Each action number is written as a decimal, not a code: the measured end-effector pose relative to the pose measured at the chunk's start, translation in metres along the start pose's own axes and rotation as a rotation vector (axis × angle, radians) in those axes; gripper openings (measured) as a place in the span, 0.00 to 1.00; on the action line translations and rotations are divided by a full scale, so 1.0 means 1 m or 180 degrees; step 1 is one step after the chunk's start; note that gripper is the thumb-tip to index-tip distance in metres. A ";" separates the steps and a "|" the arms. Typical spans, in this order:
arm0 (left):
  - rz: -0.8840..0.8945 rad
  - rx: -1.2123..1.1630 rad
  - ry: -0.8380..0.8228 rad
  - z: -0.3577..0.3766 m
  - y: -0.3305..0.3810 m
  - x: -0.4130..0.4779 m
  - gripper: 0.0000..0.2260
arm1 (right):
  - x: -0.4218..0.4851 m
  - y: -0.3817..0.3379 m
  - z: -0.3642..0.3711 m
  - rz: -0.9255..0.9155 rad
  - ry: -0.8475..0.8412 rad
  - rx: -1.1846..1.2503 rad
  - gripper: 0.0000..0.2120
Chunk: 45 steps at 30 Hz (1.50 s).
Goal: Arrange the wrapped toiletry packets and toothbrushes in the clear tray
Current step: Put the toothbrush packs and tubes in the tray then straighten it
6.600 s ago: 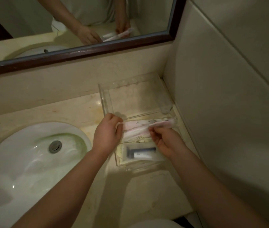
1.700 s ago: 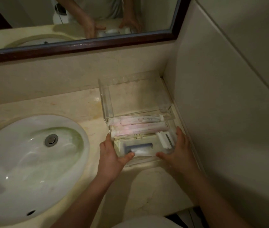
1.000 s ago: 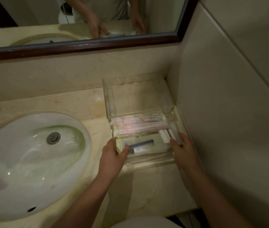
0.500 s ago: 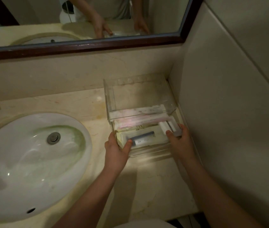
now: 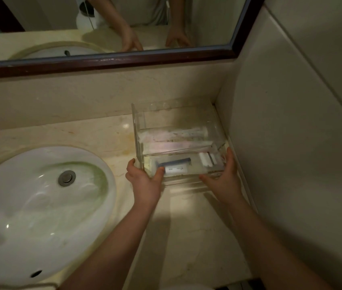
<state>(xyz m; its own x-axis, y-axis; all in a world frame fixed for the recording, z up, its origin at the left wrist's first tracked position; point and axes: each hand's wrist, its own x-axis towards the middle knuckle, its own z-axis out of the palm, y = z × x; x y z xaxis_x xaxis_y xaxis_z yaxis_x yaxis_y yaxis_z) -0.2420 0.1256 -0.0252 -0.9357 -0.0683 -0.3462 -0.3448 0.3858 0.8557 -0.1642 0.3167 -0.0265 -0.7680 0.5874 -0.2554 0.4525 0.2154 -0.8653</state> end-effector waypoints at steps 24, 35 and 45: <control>0.0465 0.0399 -0.0504 -0.005 0.016 0.036 0.56 | 0.053 -0.006 0.006 -0.0196 0.0331 -0.0889 0.53; 0.0722 0.0780 0.0362 -0.001 0.016 0.041 0.38 | 0.069 -0.020 0.018 -0.0236 0.0744 -0.1245 0.48; 0.0596 0.0926 0.0569 0.002 0.014 0.048 0.27 | 0.072 -0.022 0.019 -0.0230 0.0942 -0.1218 0.42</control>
<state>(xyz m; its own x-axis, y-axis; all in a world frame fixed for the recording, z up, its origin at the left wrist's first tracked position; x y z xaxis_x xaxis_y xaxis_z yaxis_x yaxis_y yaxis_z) -0.2920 0.1293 -0.0305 -0.9876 -0.1212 -0.0998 -0.1549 0.6498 0.7442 -0.2379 0.3395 -0.0344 -0.6668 0.7450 -0.0188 0.5795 0.5025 -0.6417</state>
